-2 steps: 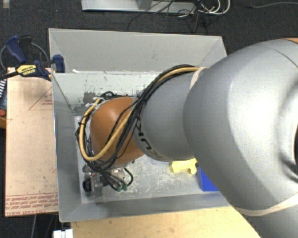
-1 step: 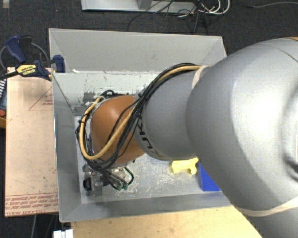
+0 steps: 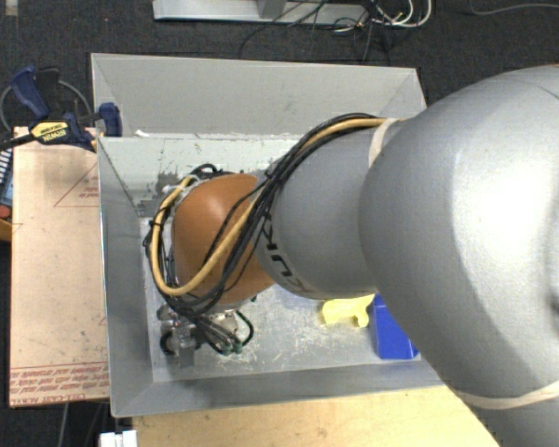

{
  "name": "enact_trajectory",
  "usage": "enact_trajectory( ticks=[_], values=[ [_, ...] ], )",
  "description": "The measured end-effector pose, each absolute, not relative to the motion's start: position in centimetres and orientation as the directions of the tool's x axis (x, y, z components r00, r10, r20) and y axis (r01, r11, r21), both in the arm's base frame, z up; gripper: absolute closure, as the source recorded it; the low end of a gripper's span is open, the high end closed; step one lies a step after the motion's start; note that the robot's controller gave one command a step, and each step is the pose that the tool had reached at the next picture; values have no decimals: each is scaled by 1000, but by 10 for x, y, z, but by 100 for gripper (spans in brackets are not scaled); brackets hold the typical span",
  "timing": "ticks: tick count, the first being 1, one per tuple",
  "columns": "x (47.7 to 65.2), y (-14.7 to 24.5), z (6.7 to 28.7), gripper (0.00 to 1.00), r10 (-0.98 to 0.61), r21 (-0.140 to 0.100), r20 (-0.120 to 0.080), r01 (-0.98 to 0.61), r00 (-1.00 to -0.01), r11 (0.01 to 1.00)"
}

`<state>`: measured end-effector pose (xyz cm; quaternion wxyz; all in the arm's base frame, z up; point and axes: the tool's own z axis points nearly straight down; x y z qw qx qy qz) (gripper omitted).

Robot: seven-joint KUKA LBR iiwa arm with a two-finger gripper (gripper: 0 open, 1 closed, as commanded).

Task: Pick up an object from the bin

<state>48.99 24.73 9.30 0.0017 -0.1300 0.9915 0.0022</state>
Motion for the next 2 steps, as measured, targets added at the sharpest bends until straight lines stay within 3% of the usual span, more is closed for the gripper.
enact_trajectory(
  ticks=[2],
  values=[
    [490, 248, 136, 100, -257, 4, -4, -257, -966, 966]
  ],
)
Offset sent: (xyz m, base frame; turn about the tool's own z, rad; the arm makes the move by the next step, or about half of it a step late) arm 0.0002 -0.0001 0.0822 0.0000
